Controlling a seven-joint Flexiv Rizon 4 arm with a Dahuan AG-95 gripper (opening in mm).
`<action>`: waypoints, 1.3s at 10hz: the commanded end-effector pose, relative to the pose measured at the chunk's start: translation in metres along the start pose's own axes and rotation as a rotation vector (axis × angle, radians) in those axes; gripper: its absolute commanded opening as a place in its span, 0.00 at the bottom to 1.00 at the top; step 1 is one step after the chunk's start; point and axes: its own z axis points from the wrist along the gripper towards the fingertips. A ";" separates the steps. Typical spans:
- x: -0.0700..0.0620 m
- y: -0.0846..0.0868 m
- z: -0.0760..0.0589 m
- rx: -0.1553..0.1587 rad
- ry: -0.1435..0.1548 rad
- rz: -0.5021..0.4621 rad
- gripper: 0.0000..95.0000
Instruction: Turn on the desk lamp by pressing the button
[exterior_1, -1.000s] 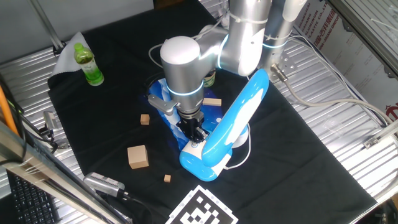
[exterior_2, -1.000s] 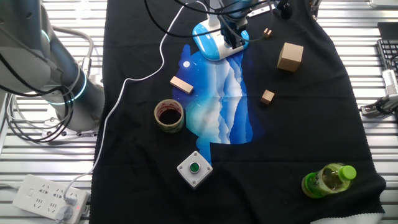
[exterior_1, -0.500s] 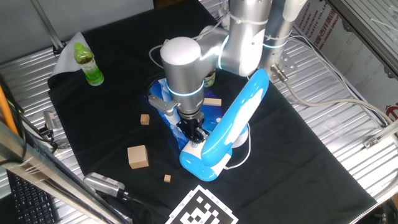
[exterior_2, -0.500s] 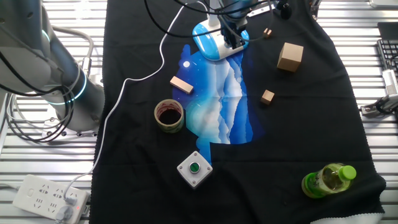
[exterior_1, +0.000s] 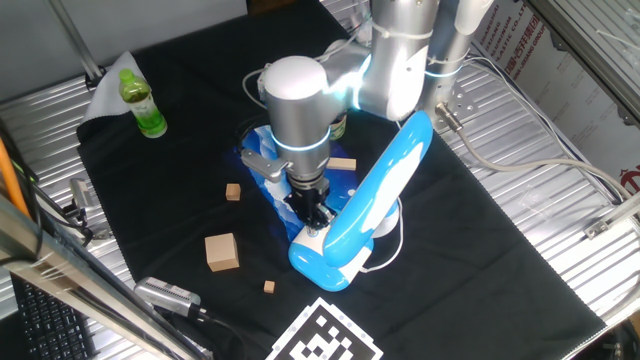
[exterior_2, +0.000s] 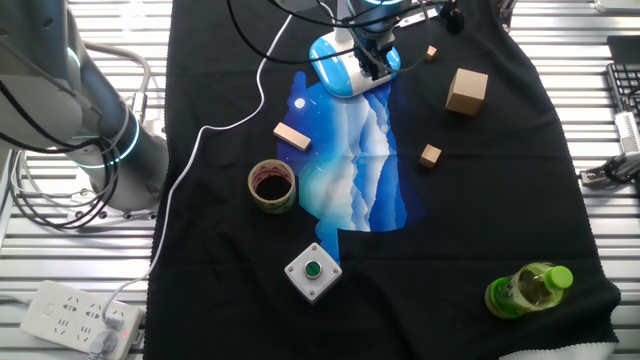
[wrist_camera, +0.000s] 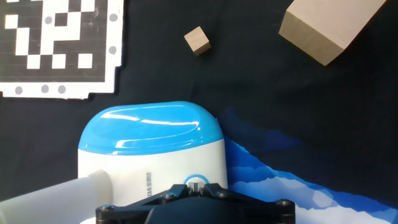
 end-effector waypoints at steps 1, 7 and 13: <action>-0.005 0.003 0.004 0.003 0.016 0.007 0.00; -0.010 0.011 -0.017 0.038 0.064 0.008 0.00; -0.013 0.000 -0.029 0.052 0.080 -0.008 0.00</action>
